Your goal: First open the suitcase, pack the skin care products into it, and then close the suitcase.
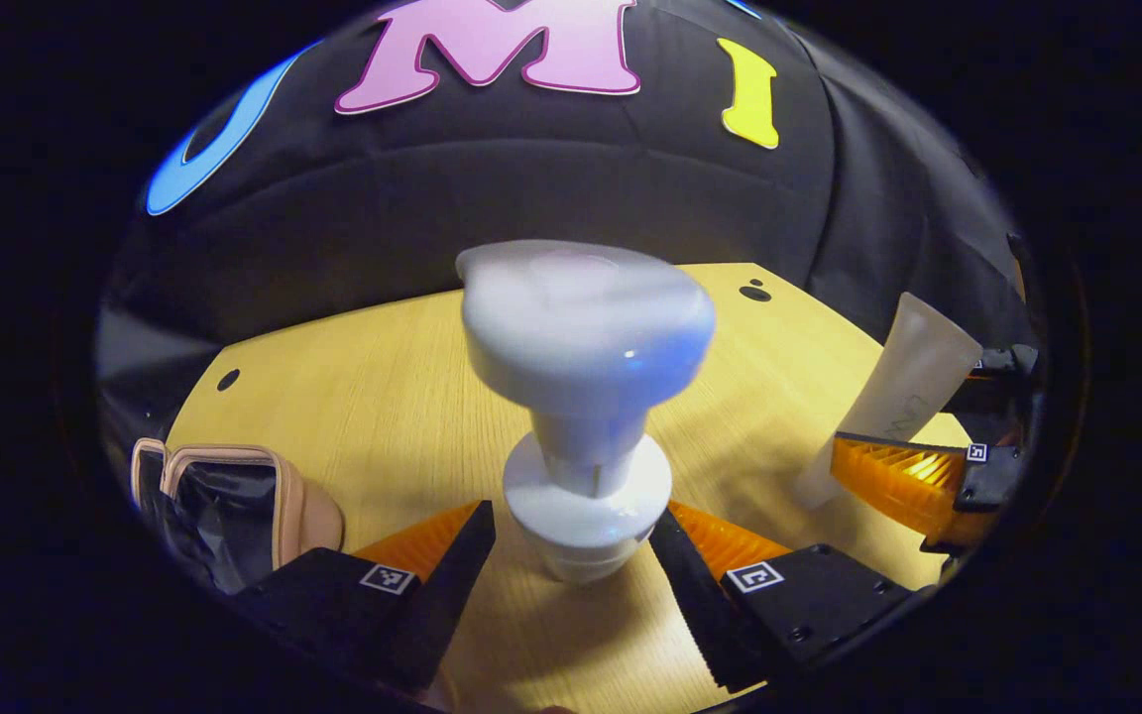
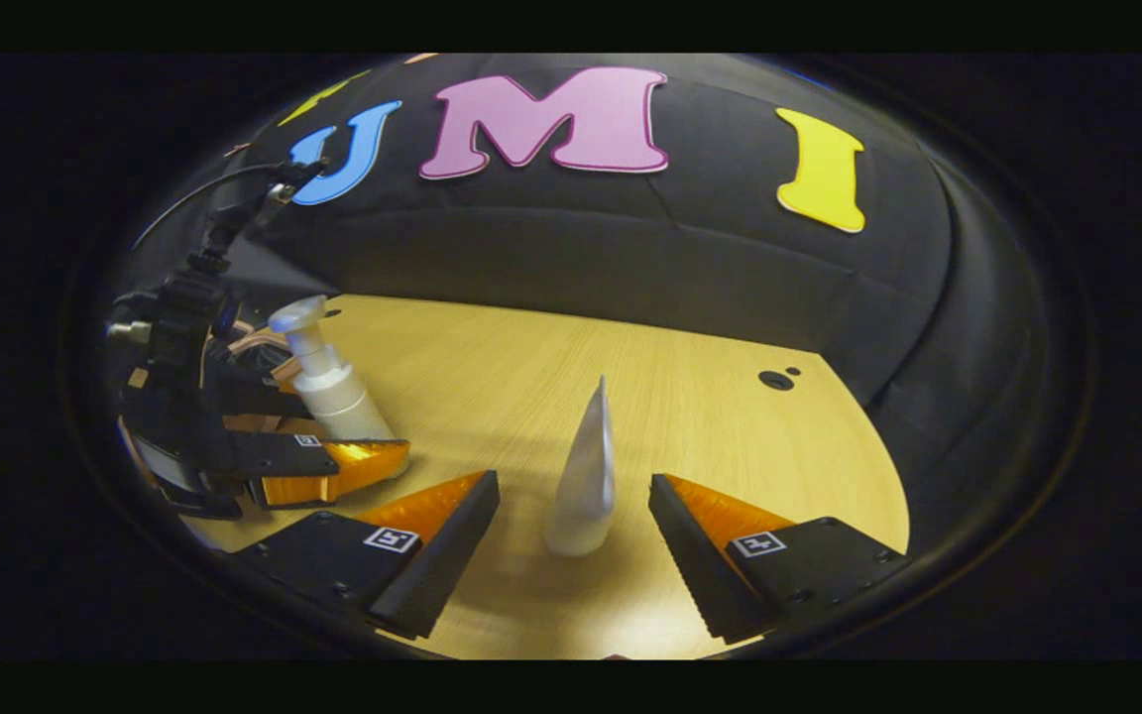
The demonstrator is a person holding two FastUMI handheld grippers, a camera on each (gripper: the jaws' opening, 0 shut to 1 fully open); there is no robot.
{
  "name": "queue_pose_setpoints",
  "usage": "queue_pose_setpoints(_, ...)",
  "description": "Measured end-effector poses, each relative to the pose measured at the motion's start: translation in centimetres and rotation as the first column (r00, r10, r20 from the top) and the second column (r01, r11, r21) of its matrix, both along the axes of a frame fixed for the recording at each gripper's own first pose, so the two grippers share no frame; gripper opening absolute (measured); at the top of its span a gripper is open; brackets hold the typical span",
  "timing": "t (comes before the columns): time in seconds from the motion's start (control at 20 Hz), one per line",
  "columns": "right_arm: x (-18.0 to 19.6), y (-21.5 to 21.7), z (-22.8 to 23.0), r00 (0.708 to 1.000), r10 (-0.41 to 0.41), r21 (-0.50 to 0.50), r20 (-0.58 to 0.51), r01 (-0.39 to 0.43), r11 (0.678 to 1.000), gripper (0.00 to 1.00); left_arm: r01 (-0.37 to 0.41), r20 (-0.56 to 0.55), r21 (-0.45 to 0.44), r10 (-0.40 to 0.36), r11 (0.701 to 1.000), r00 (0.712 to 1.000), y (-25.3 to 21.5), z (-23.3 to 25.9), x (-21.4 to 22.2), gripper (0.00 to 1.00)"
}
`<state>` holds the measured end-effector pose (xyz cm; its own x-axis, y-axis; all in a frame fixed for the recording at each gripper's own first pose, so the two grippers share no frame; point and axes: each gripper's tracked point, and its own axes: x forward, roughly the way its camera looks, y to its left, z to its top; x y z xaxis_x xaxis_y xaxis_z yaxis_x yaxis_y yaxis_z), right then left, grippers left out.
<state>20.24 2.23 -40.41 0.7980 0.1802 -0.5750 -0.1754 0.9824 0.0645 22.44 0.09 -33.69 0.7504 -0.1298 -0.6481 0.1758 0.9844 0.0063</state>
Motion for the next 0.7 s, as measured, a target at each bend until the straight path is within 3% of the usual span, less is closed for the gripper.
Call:
queue_pose_setpoints(0.1, 0.6, -0.5, -1.0, 0.999, -0.034, -0.006, -0.017, 0.034, 0.999, 0.96, 0.0, -0.019, -0.019, 0.0, 1.0, 1.0, -0.4, -0.9, 0.3, 0.96)
queue_pose_setpoints(0.25, 1.3, -0.6, -1.7, 0.996, -0.079, -0.011, -0.036, 0.078, 0.997, 0.34, 0.007, -0.038, 0.014, -0.007, 1.0, 0.999, -0.3, -1.0, 0.4, 0.6)
queue_pose_setpoints(0.35, 1.2, -0.6, -1.7, 0.995, -0.09, -0.015, -0.048, 0.09, 0.996, 0.33, 0.003, -0.079, -0.002, -0.004, 1.0, 0.997, -0.3, -0.9, -0.3, 0.57)
queue_pose_setpoints(0.45, 0.5, 0.3, -1.0, 0.995, -0.08, 0.03, -0.062, 0.082, 0.996, 0.24, 0.023, -0.087, -0.009, -0.024, 1.0, 0.996, -0.1, 0.7, -1.3, 0.56)
queue_pose_setpoints(0.6, -1.6, 1.0, 2.4, 0.999, -0.036, 0.041, -0.035, 0.038, 0.998, 0.36, 0.062, -0.111, -0.08, -0.071, 0.995, 0.991, 1.3, 6.0, -5.4, 0.55)
queue_pose_setpoints(0.65, -2.4, 1.3, 3.7, 0.999, -0.024, 0.055, -0.027, 0.026, 0.998, 0.3, 0.065, -0.122, -0.115, -0.079, 0.991, 0.989, 2.2, 8.0, -6.8, 0.55)
queue_pose_setpoints(0.7, -3.3, 1.8, 4.9, 1.0, -0.014, 0.08, -0.021, 0.016, 0.997, 0.3, 0.061, -0.152, -0.132, -0.081, 0.989, 0.985, 3.5, 9.5, -8.2, 0.55)
